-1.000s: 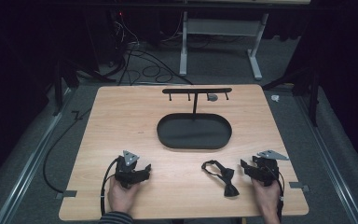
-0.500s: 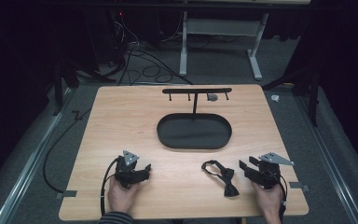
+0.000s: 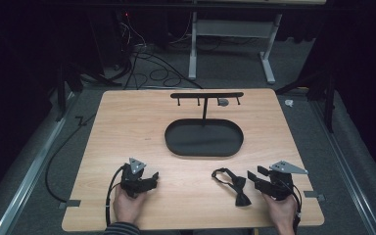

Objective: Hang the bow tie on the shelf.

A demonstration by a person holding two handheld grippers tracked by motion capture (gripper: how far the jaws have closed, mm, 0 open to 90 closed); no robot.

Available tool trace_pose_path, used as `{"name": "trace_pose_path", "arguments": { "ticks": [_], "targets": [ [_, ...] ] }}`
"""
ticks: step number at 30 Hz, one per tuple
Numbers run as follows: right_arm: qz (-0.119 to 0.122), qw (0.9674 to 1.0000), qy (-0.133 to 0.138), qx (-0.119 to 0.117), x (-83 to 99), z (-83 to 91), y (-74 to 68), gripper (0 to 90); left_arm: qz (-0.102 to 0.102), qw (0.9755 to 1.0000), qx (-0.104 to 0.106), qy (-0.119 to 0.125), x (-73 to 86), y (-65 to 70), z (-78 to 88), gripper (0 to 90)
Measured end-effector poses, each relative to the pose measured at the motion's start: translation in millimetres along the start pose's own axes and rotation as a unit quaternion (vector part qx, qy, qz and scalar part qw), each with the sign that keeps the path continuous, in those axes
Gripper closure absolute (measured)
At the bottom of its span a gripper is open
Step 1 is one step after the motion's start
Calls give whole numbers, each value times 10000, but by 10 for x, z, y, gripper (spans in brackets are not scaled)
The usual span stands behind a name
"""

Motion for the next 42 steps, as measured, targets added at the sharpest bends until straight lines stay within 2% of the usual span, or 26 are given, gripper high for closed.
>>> {"name": "trace_pose_path", "arguments": {
  "ticks": [10,16,26,28,36,41,42],
  "targets": [
    [183,9994,25,-299,-129,-74,-115,515,7,10000,0,-2,-2,-2,-1,248],
    [416,9975,-89,-563,-226,-190,-224,525,9,10000,3,-1,-2,-3,-1,248],
    [602,9947,-244,-794,-370,-376,-318,538,13,10000,7,8,-2,-3,-1,248],
    [607,9944,-270,-820,-380,-397,-328,538,13,10000,7,7,-2,-3,-1,248],
    [871,9917,-485,-817,-437,-556,-391,573,14,10000,10,6,-2,-4,-1,248],
    [945,9893,-706,-856,-434,-670,-414,603,19,10000,12,2,-2,-5,0,248],
    [959,9884,-827,-836,-426,-707,-423,619,20,10000,12,6,-2,-5,0,248]
  ]
}}
Point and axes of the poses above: each handheld gripper's, and its own axes: z roughly backward along the jaws, x roughly out of its underside, y roughly to its right, the point moved 2 cm from there along -z, roughly forward along the jaws, and after that the axes turned 12 degrees about z, right-handed, at the moved point
